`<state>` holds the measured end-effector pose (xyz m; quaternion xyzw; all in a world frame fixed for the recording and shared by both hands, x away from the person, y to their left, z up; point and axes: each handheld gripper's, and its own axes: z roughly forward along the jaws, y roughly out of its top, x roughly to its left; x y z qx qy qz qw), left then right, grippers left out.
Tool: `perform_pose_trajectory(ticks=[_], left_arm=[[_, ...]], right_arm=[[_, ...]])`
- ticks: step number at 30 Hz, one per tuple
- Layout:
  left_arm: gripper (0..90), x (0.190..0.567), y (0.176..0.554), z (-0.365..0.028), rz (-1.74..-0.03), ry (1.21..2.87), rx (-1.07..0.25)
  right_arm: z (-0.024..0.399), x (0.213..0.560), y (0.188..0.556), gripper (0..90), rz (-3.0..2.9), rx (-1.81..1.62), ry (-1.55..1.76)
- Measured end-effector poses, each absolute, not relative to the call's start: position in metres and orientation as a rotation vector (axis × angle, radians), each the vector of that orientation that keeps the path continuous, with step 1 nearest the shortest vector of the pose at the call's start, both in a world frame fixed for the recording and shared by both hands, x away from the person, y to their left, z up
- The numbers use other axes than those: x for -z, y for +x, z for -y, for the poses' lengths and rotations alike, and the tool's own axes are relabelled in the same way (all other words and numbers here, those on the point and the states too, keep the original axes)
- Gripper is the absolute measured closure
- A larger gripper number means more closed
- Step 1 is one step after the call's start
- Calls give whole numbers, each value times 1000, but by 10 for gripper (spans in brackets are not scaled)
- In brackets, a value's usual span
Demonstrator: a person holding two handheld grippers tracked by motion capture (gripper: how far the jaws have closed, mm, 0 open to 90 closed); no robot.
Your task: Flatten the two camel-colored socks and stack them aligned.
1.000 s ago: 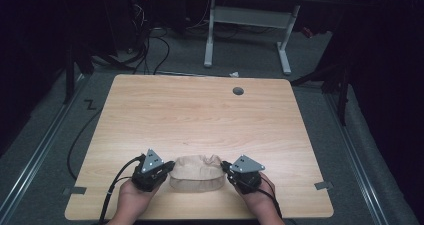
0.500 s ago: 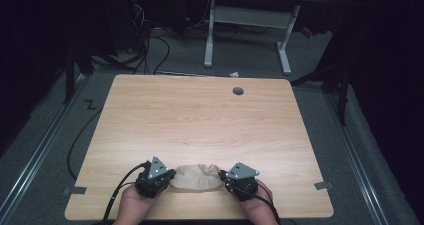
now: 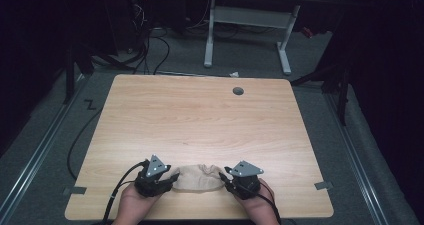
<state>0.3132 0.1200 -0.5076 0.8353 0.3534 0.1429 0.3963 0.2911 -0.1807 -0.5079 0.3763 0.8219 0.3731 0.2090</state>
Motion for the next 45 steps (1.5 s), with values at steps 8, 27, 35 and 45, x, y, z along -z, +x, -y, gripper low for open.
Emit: perform_pose_trajectory(ticks=[8, 27, 35, 45], left_arm=[[497, 503, 319, -130, -918, 2072, -386], [419, 513, 367, -206, -1104, 2039, -503], [423, 519, 376, -217, -1198, 1963, -475], [425, 516, 372, -218, -1177, 1985, -492]], right_arm=[[191, 506, 295, 619, -2217, -1055, 1075], [238, 512, 344, 461, -2081, -983, 1218], [264, 521, 353, 455, -2017, -949, 1321], [263, 523, 347, 460, -2027, -920, 1307]])
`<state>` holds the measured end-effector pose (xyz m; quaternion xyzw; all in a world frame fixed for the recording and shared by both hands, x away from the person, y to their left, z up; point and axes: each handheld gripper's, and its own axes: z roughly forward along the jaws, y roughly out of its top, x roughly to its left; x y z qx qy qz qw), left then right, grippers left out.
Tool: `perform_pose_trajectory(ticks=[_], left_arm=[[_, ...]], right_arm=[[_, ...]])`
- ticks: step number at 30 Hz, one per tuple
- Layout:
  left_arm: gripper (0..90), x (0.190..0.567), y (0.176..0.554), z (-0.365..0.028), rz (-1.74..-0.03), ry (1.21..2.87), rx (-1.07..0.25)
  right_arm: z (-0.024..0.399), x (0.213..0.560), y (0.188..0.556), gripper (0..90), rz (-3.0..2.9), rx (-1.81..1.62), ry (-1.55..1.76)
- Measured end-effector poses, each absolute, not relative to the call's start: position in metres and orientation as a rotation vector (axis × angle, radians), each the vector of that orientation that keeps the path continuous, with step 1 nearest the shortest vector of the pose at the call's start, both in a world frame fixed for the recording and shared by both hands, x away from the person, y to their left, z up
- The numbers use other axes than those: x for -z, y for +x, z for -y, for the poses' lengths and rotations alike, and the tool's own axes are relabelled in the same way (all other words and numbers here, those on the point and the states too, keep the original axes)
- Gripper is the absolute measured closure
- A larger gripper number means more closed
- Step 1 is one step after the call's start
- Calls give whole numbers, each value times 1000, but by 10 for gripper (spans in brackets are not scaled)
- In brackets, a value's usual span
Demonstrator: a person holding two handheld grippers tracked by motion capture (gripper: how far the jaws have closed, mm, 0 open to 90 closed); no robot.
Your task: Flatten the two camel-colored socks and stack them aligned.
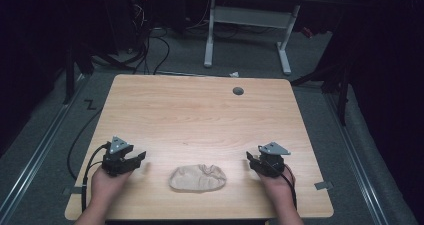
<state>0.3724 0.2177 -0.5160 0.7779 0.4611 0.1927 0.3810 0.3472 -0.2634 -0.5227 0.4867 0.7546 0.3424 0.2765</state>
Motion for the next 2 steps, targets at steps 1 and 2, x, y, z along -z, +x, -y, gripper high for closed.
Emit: perform_pose_trajectory(ticks=[1, 2], left_arm=[[426, 516, 372, -218, -1177, 1985, -492], [426, 516, 373, -219, -1177, 1982, -491]], right_arm=[[263, 523, 347, 460, -2027, -920, 1307], [263, 523, 348, 459, -2027, -917, 1308]])
